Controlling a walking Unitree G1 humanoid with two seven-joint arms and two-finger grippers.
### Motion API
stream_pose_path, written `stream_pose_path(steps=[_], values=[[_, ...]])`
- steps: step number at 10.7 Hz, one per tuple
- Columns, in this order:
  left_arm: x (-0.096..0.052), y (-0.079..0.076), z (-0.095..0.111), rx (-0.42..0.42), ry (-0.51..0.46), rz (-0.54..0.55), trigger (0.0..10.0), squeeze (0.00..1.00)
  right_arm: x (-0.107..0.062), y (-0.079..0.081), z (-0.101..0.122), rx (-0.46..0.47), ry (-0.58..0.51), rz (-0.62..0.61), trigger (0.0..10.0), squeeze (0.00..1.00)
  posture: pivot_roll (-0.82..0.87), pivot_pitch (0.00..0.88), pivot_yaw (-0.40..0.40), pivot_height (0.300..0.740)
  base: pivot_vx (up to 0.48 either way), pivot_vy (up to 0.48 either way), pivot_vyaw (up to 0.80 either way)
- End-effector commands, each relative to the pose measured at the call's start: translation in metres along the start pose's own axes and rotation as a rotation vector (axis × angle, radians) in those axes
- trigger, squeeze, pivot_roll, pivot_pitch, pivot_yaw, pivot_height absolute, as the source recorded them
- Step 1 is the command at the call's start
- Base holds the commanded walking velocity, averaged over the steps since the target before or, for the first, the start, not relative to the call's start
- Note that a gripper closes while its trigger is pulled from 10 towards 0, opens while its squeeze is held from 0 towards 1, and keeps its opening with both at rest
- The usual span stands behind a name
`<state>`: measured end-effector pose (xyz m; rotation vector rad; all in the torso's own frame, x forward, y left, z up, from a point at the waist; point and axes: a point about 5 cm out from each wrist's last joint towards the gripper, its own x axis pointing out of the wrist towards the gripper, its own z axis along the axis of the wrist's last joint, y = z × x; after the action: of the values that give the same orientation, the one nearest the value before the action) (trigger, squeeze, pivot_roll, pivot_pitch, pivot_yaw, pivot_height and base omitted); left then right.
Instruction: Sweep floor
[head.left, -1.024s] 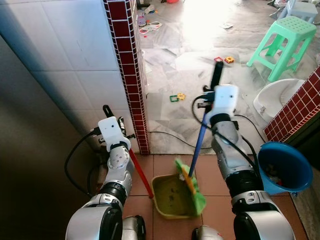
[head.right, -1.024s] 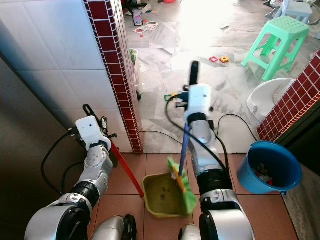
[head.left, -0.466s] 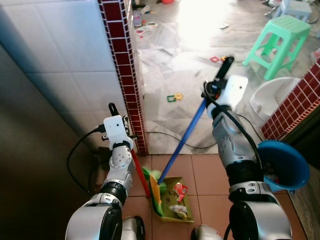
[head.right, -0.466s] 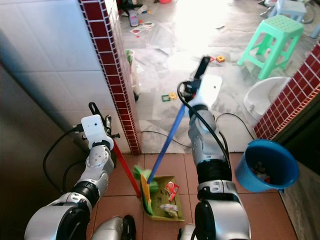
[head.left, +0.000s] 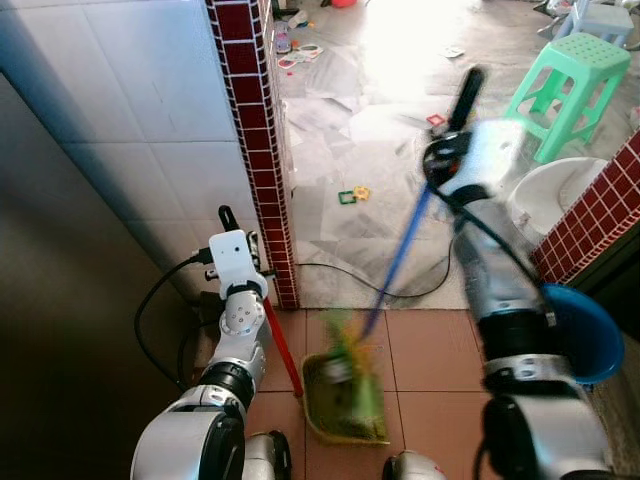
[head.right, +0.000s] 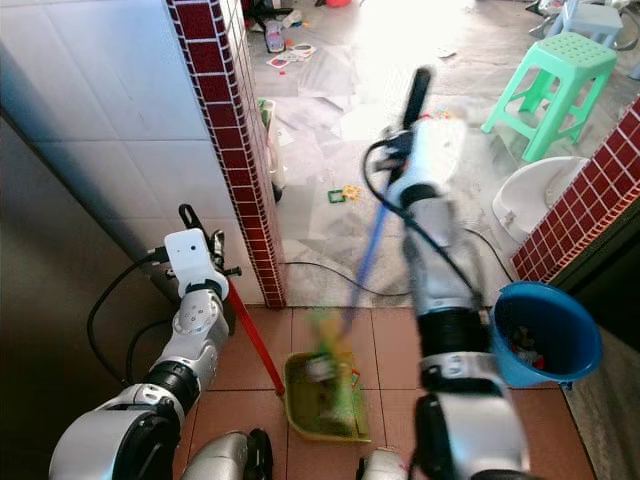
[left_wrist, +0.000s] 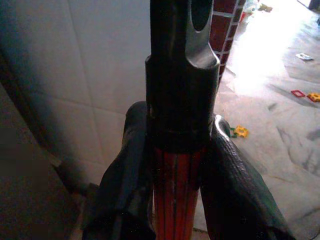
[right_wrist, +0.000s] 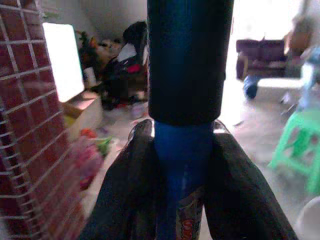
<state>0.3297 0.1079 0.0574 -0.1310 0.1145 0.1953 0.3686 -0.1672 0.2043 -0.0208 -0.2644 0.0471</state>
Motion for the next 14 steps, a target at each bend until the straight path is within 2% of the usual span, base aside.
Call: stream_pose_path(steps=[1, 6, 7, 9, 11, 12, 13, 14], values=[[-0.007, 0.007, -0.020, 0.049, 0.093, 0.010, 10.0, 0.00, 0.002, 0.002, 0.018, -0.049, -0.102, 0.016, 10.0, 0.00, -0.12, 0.060, 0.063, 0.740, 0.000, 0.000, 0.00], [-0.008, 0.006, -0.021, 0.047, 0.108, -0.006, 10.0, 0.00, -0.014, 0.003, -0.015, -0.071, -0.008, 0.003, 10.0, 0.00, -0.12, 0.066, 0.061, 0.740, 0.000, 0.000, 0.00], [-0.008, 0.006, -0.021, 0.044, 0.109, -0.006, 10.0, 0.00, -0.017, 0.005, -0.021, -0.088, 0.021, 0.001, 10.0, 0.00, -0.12, 0.066, 0.061, 0.740, 0.000, 0.000, 0.00], [-0.008, 0.007, -0.021, 0.076, 0.106, 0.005, 10.0, 0.00, -0.022, 0.012, -0.021, -0.153, -0.005, 0.043, 10.0, 0.00, -0.11, 0.068, 0.057, 0.740, 0.000, 0.000, 0.00], [-0.009, 0.002, -0.023, 0.071, 0.124, -0.051, 10.0, 0.00, -0.024, 0.014, -0.030, -0.074, 0.054, 0.014, 10.0, 0.00, -0.12, 0.068, 0.058, 0.740, 0.000, 0.000, 0.00], [-0.010, -0.008, -0.026, 0.046, 0.156, -0.129, 10.0, 0.00, -0.025, 0.017, -0.035, 0.054, 0.096, -0.033, 10.0, 0.00, -0.12, 0.069, 0.059, 0.740, 0.000, 0.000, 0.00], [-0.011, -0.013, -0.025, 0.064, 0.148, -0.164, 10.0, 0.00, -0.023, 0.018, -0.034, 0.180, 0.113, -0.076, 10.0, 0.00, -0.12, 0.068, 0.061, 0.740, 0.000, 0.000, 0.00], [-0.011, -0.013, -0.026, 0.059, 0.155, -0.164, 10.0, 0.00, -0.020, 0.016, -0.031, 0.215, 0.105, -0.087, 10.0, 0.00, -0.12, 0.066, 0.061, 0.740, 0.000, 0.000, 0.00]])
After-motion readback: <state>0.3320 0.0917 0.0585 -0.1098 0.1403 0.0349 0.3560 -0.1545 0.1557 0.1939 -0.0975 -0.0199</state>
